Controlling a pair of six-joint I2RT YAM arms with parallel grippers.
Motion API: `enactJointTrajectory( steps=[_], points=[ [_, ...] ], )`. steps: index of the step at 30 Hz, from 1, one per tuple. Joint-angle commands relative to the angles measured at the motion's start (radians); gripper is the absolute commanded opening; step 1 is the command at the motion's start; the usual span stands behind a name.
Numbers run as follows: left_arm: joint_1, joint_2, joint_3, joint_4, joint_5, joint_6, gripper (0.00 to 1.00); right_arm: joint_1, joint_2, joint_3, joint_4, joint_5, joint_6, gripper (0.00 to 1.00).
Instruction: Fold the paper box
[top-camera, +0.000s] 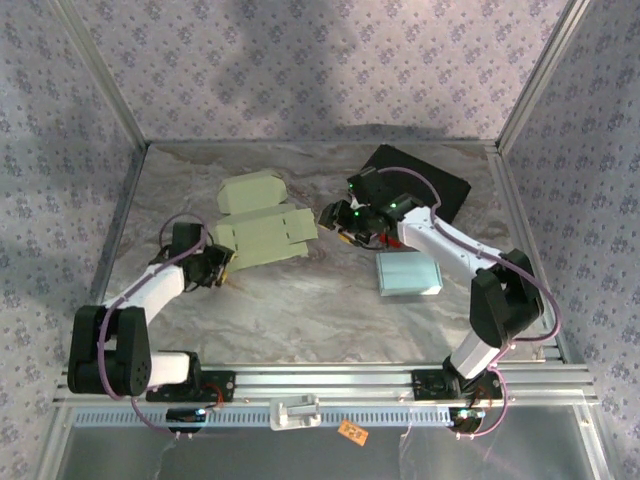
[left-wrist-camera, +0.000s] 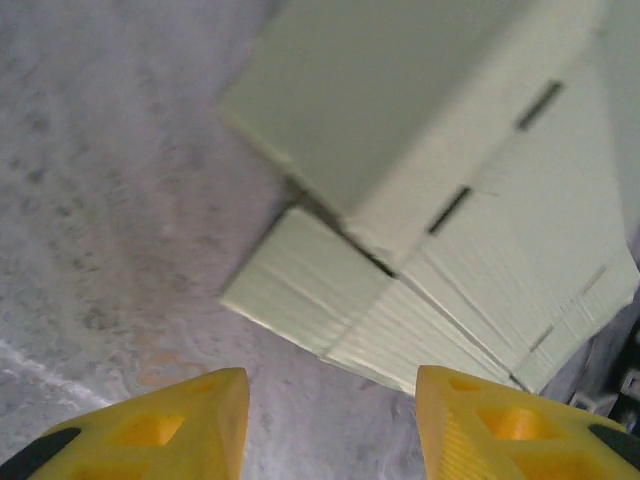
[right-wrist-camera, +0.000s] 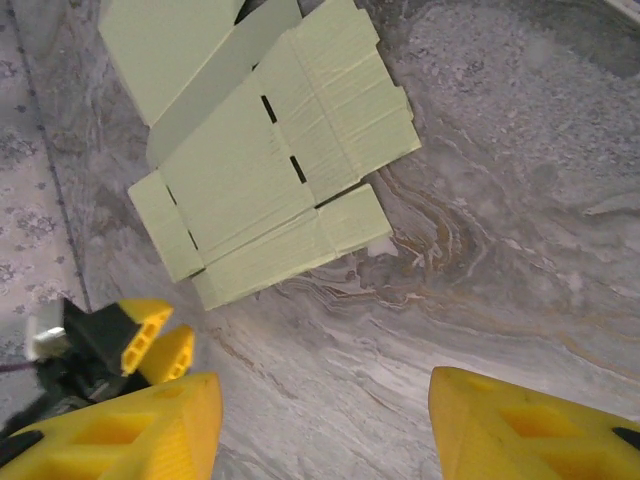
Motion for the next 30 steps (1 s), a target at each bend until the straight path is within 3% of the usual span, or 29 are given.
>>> enactJointTrajectory(
  steps=[1, 5, 25, 30],
  points=[
    [0.003, -0.011, -0.038, 0.274, -0.024, -0.167, 0.48, -0.003, 0.015, 0.029, 0.006, -0.034, 0.028, 0.58],
    [0.029, 0.035, -0.101, 0.425, -0.057, -0.201, 0.48, -0.005, 0.01, 0.015, 0.004, -0.047, 0.029, 0.58],
    [0.047, 0.15, -0.115, 0.527, -0.081, -0.187, 0.38, -0.035, -0.031, -0.026, 0.006, -0.057, 0.029, 0.58],
    [0.047, 0.198, -0.119, 0.629, -0.091, -0.195, 0.24, -0.037, -0.043, -0.038, 0.008, -0.059, 0.028, 0.58]
  ],
)
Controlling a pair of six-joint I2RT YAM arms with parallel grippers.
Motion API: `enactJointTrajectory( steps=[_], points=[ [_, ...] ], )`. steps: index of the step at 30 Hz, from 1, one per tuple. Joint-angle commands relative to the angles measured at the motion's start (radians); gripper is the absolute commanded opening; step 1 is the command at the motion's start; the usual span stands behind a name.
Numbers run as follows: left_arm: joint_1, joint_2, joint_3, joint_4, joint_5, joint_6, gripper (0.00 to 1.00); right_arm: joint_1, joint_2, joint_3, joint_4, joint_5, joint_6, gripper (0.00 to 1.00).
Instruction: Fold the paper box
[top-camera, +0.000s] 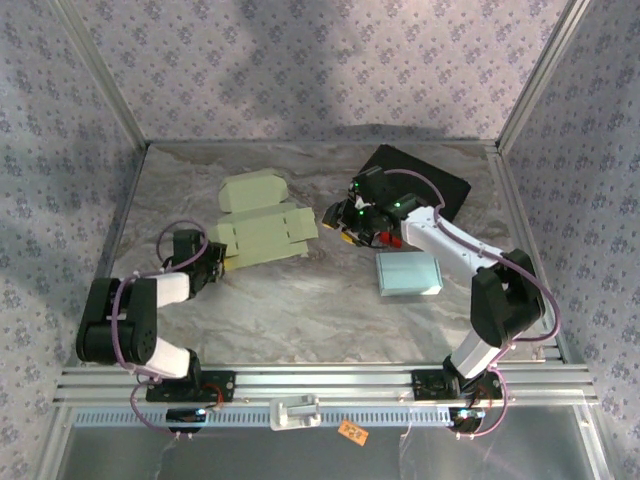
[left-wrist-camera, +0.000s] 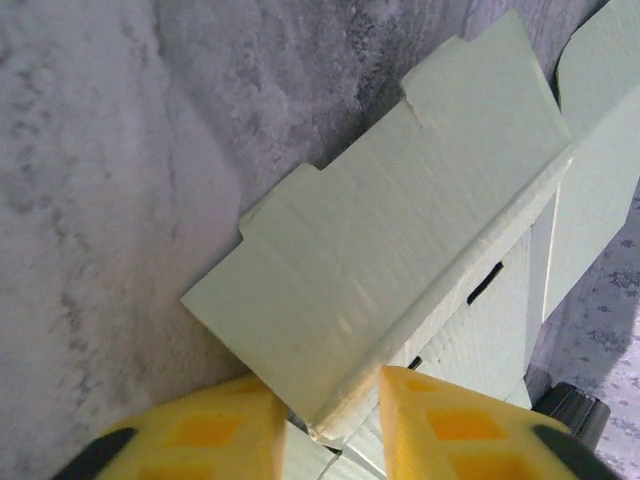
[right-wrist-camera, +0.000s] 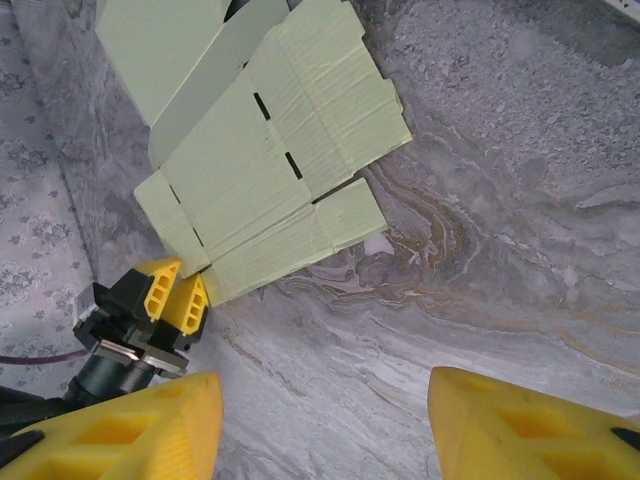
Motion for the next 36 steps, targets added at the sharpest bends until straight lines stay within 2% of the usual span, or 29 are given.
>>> enactJointTrajectory(
  steps=[1, 5, 6, 11, 14, 17, 21, 25, 36],
  points=[
    [0.008, 0.024, 0.005, 0.105, -0.032, -0.006, 0.2, -0.004, -0.036, -0.015, -0.002, -0.014, 0.007, 0.58],
    [0.007, 0.019, 0.003, 0.133, -0.044, -0.017, 0.01, -0.003, -0.044, -0.026, -0.001, -0.014, 0.009, 0.58],
    [0.005, 0.011, 0.006, 0.13, -0.047, -0.021, 0.0, -0.002, -0.046, -0.03, 0.004, -0.016, 0.013, 0.58],
    [-0.003, -0.044, 0.014, 0.116, -0.055, -0.066, 0.0, 0.015, -0.049, -0.082, 0.094, -0.028, 0.075, 0.58],
    [-0.025, -0.08, 0.008, 0.124, -0.077, -0.131, 0.0, 0.039, -0.054, -0.149, 0.237, -0.026, 0.157, 0.58],
    [-0.063, -0.116, 0.014, 0.123, -0.118, -0.213, 0.0, 0.084, -0.06, -0.209, 0.423, 0.028, 0.248, 0.59],
    [-0.112, -0.176, 0.053, 0.041, -0.172, -0.273, 0.0, 0.147, -0.04, -0.272, 0.666, 0.152, 0.315, 0.6],
    [-0.142, -0.225, 0.045, 0.012, -0.226, -0.351, 0.0, 0.16, 0.06, -0.256, 0.787, 0.159, 0.415, 0.61],
    [-0.204, -0.224, 0.052, 0.027, -0.25, -0.429, 0.0, 0.211, 0.246, -0.142, 0.847, 0.168, 0.505, 0.6]
  ],
)
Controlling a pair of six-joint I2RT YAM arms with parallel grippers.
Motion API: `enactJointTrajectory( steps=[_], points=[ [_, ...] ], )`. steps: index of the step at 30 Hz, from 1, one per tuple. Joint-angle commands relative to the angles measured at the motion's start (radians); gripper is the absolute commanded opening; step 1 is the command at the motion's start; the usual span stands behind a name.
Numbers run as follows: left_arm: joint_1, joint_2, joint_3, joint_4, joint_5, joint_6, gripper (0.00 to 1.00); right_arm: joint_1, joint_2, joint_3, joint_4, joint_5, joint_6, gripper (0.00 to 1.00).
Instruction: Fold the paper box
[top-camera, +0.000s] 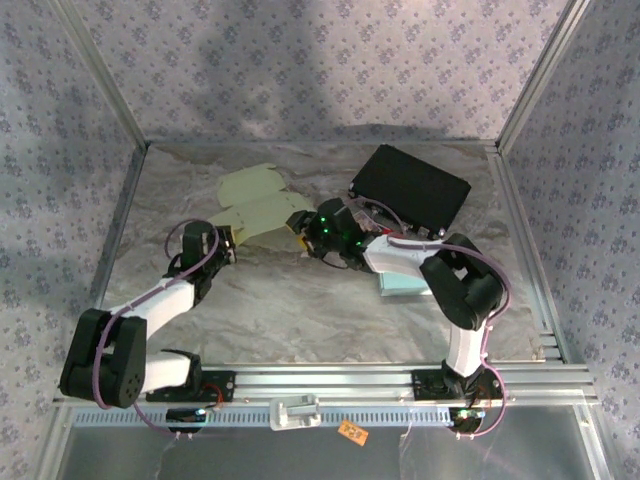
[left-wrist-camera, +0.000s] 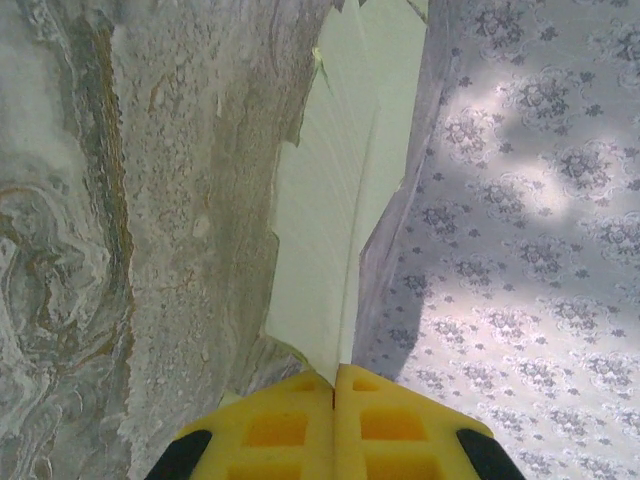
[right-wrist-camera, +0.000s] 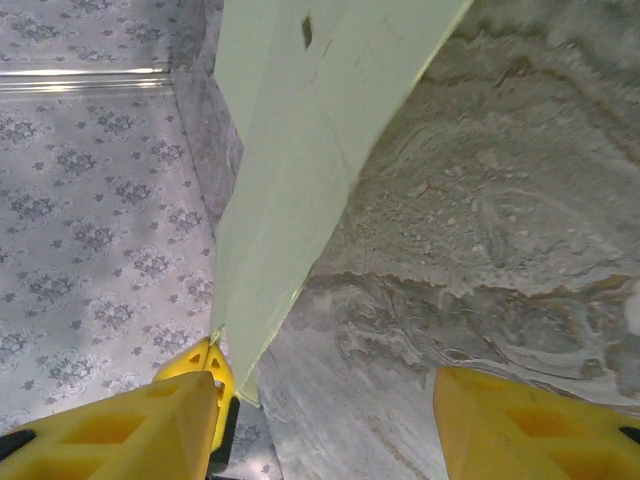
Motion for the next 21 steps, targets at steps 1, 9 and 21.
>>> enactJointTrajectory(
  steps=[1, 9, 21],
  points=[
    [-0.012, -0.004, 0.028, -0.006, -0.026, -0.044, 0.0, 0.013, 0.04, 0.056, 0.047, 0.017, 0.041, 0.59],
    [-0.024, -0.021, 0.029, -0.021, -0.027, -0.044, 0.0, 0.02, 0.144, 0.179, 0.041, 0.016, 0.058, 0.45],
    [-0.031, -0.025, 0.029, -0.021, -0.021, -0.046, 0.0, 0.016, 0.163, 0.213, 0.018, 0.024, 0.067, 0.15]
  ],
)
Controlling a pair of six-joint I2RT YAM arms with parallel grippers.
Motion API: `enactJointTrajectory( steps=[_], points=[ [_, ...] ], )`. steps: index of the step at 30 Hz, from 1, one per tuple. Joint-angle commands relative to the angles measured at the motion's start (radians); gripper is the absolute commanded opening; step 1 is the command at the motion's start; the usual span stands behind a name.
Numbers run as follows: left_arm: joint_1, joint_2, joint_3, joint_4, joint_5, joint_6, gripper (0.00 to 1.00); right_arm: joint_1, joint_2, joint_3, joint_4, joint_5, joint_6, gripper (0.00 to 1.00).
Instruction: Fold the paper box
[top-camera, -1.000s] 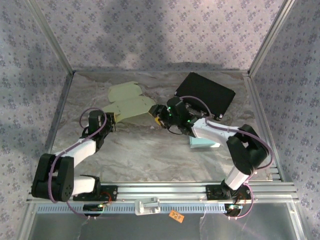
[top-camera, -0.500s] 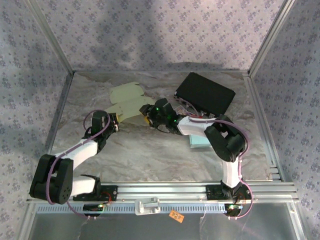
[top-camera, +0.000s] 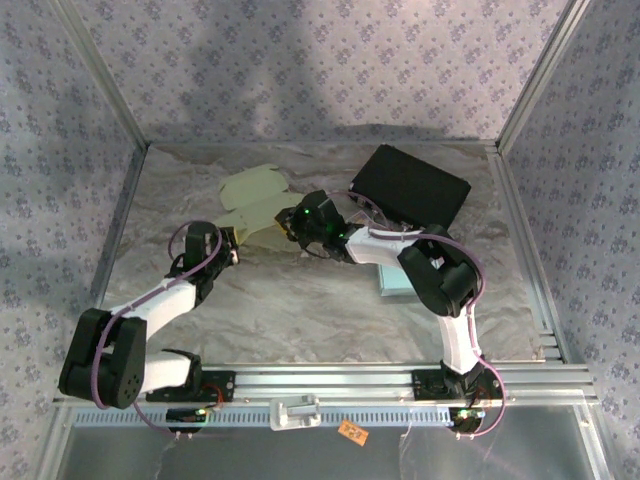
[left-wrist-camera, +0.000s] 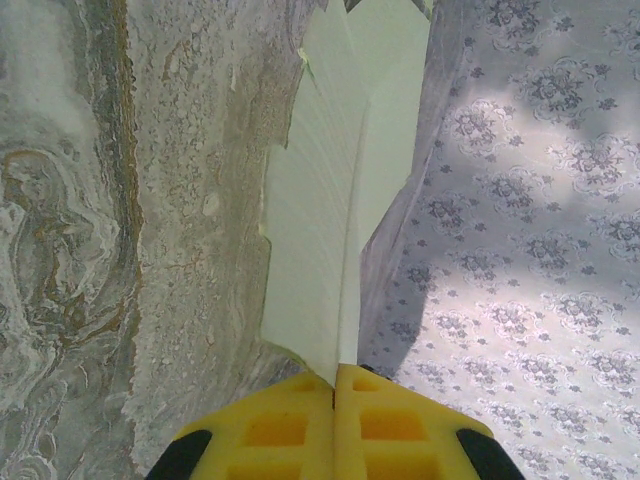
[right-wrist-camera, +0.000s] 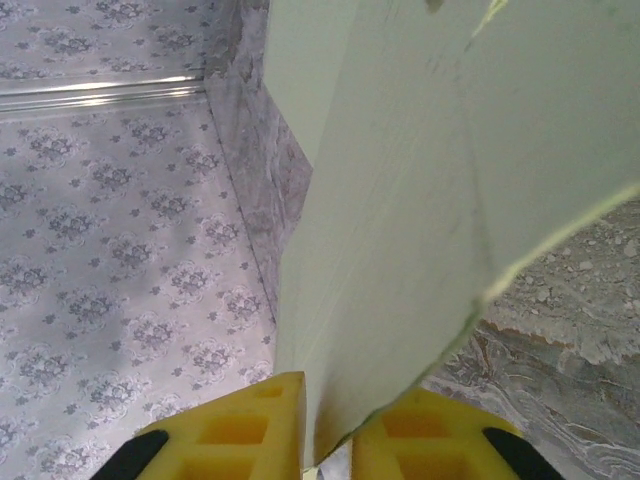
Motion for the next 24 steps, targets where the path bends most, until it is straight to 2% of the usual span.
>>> enactJointTrajectory(
  steps=[1, 2, 3, 4, 6, 7, 10, 12, 17, 21, 24],
  points=[
    [-0.006, -0.027, 0.031, -0.01, -0.014, -0.015, 0.0, -0.003, 0.011, 0.039, -0.012, 0.014, 0.004, 0.1],
    [-0.006, -0.032, 0.036, -0.016, -0.006, -0.011, 0.02, -0.008, 0.007, 0.042, -0.009, 0.014, 0.001, 0.05],
    [-0.006, -0.042, 0.048, -0.029, 0.004, 0.001, 0.18, -0.012, -0.002, 0.048, -0.011, 0.017, -0.008, 0.0],
    [-0.004, -0.058, 0.078, -0.071, 0.022, 0.037, 0.31, -0.018, -0.015, 0.056, -0.024, 0.024, -0.024, 0.0],
    [0.0, -0.104, 0.182, -0.246, 0.061, 0.152, 0.44, -0.03, -0.052, 0.087, -0.071, 0.03, -0.065, 0.0],
    [-0.003, -0.128, 0.257, -0.365, 0.076, 0.238, 0.46, -0.037, -0.069, 0.108, -0.094, 0.025, -0.09, 0.0],
    [-0.025, -0.173, 0.452, -0.674, 0.072, 0.43, 0.49, -0.059, -0.105, 0.177, -0.146, -0.011, -0.14, 0.0],
    [-0.032, -0.206, 0.521, -0.787, 0.068, 0.483, 0.52, -0.068, -0.131, 0.217, -0.177, -0.023, -0.174, 0.0],
    [-0.025, -0.314, 0.615, -0.977, 0.028, 0.56, 0.55, -0.07, -0.232, 0.308, -0.323, -0.029, -0.231, 0.0],
    [0.014, -0.334, 0.7, -1.09, 0.025, 0.659, 0.53, -0.067, -0.325, 0.396, -0.623, -0.032, -0.195, 0.0],
    [0.037, -0.326, 0.757, -1.161, 0.02, 0.748, 0.52, -0.056, -0.4, 0.419, -0.779, -0.035, -0.112, 0.0]
  ],
)
